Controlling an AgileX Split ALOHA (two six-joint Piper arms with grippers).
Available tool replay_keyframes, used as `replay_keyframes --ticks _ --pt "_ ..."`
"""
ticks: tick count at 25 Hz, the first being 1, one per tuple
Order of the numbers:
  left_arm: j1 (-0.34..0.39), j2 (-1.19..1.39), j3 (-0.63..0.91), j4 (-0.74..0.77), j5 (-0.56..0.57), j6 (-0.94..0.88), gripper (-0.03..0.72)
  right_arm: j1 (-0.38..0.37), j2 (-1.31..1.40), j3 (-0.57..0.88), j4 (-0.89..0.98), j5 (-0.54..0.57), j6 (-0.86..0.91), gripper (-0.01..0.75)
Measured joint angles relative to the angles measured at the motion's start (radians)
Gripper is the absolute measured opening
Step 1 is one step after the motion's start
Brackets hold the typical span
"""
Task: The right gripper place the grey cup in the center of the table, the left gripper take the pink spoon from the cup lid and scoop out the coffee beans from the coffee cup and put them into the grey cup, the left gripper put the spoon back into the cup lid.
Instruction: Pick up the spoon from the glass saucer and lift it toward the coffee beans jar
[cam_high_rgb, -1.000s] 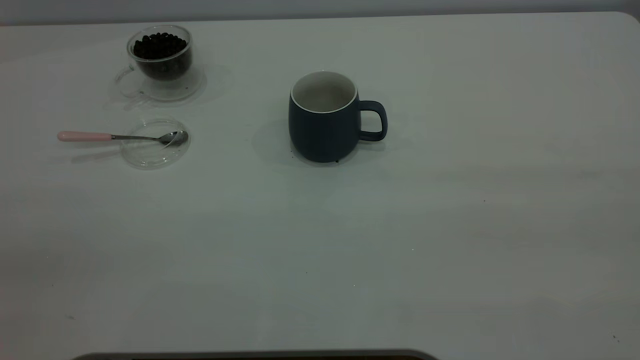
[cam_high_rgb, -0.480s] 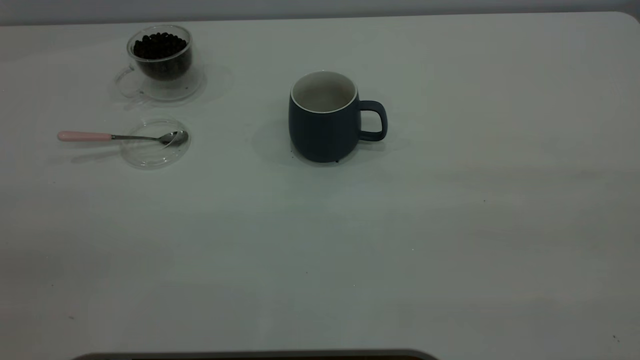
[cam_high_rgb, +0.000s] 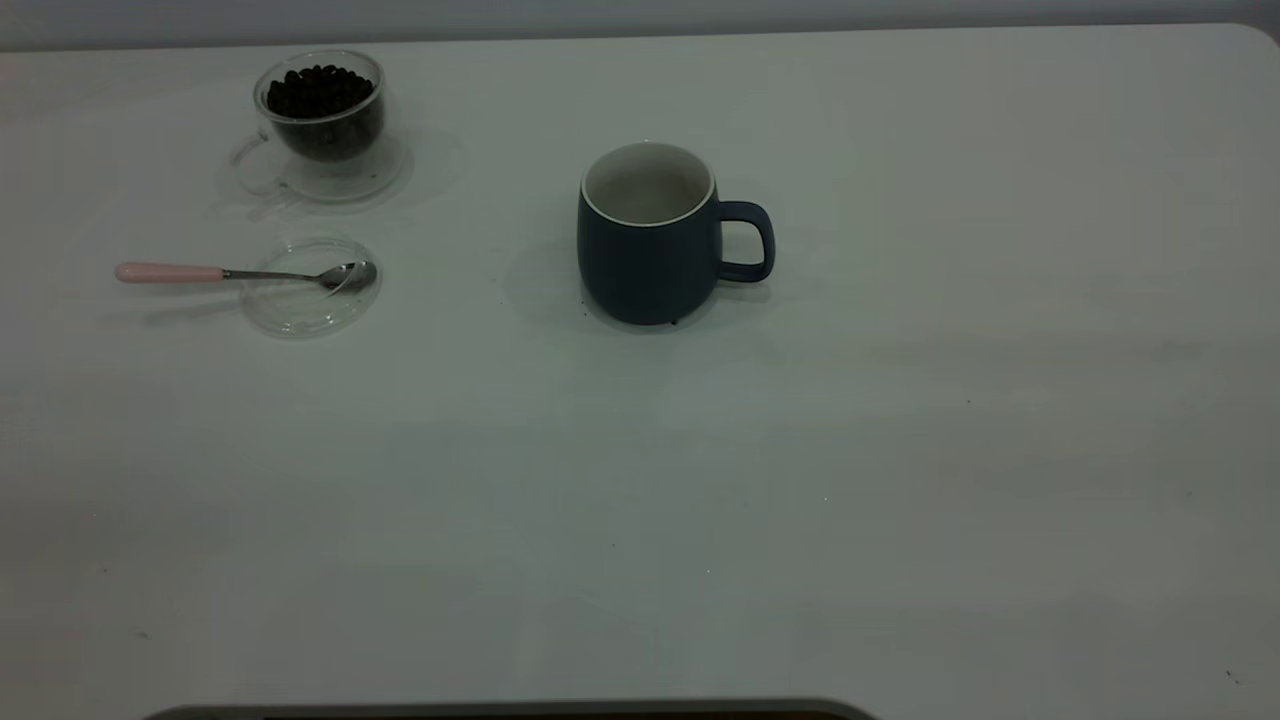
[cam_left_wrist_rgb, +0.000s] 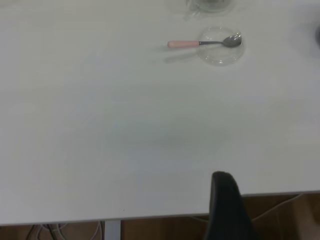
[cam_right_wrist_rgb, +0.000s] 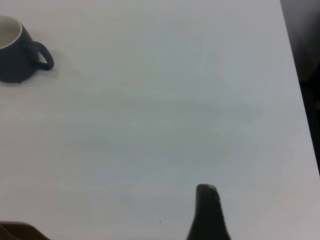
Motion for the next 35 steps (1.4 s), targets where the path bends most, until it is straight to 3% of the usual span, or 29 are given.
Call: replay_keyframes --ticks 13,16,24,35 --pt "0.000 0.005 0.000 0.001 -0.002 -0.003 0.505 0.000 0.000 0.000 0.000 0.000 0.000 0.591" --pt "0.000 0.083 -0.033 0.001 -0.052 -0.015 0.519 0.000 0.000 0.000 0.000 0.000 0.000 0.591" --pt "0.000 0.608 -0.232 -0.011 -0.199 -0.021 0.639 0.000 0.000 0.000 0.000 0.000 0.000 0.591" --pt "0.015 1.178 -0.438 -0.081 -0.323 0.039 0.646 0.000 0.000 0.000 0.000 0.000 0.000 0.591"
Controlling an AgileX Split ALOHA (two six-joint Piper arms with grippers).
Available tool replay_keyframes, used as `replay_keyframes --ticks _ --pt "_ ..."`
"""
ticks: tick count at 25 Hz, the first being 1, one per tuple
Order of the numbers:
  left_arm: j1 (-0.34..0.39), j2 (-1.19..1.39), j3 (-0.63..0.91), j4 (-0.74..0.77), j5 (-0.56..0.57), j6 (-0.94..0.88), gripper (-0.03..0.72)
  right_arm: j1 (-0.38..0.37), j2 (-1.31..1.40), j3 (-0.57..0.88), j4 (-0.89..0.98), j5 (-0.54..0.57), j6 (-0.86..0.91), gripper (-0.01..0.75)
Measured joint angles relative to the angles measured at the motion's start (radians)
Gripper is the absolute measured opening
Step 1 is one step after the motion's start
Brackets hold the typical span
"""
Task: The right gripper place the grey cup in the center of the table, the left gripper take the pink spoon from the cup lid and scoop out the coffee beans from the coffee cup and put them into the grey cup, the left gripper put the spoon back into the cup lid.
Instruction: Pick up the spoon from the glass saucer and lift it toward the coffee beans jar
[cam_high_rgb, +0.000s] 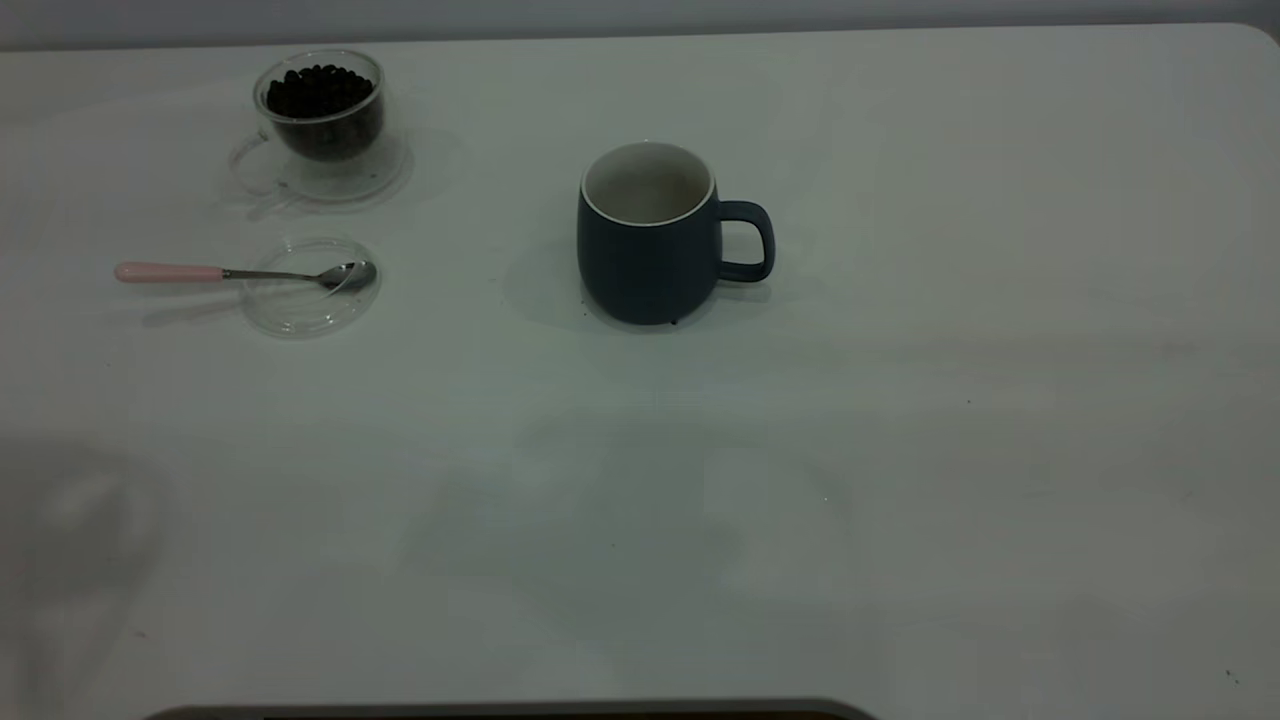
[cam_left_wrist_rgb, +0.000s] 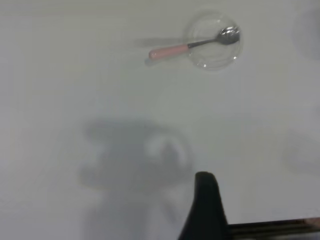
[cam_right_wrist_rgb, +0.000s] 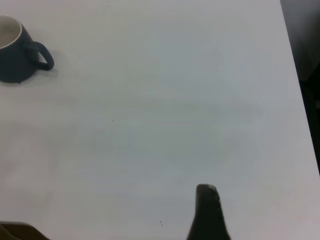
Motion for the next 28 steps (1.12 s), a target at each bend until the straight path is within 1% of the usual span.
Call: replay_keyframes --ticks 3,6,9,14,19,23,26,28 --pt "0.049 0.114 -0.047 -0.055 -0.002 0.064 0.648 0.000 0.000 0.000 0.000 0.000 0.000 0.591" --pt "0.122 0.223 -0.080 -0.155 -0.001 0.173 0.648 0.000 0.000 0.000 0.000 0.000 0.000 0.591" --pt "0.213 0.333 -0.095 -0.297 0.002 0.336 0.648 0.000 0.000 0.000 0.000 0.000 0.000 0.591" --pt "0.336 0.511 -0.100 -0.552 0.026 0.651 0.649 0.000 0.000 0.000 0.000 0.000 0.000 0.591" --pt "0.455 0.659 -0.101 -0.683 0.036 0.839 0.649 0.000 0.000 0.000 0.000 0.000 0.000 0.591" --pt "0.514 0.785 -0.114 -0.733 0.043 0.927 0.649 0.000 0.000 0.000 0.000 0.000 0.000 0.591" --pt "0.534 0.886 -0.154 -0.763 0.073 0.976 0.650 0.000 0.000 0.000 0.000 0.000 0.000 0.591" --pt "0.534 0.948 -0.196 -0.763 0.089 0.994 0.650 0.000 0.000 0.000 0.000 0.000 0.000 0.591"
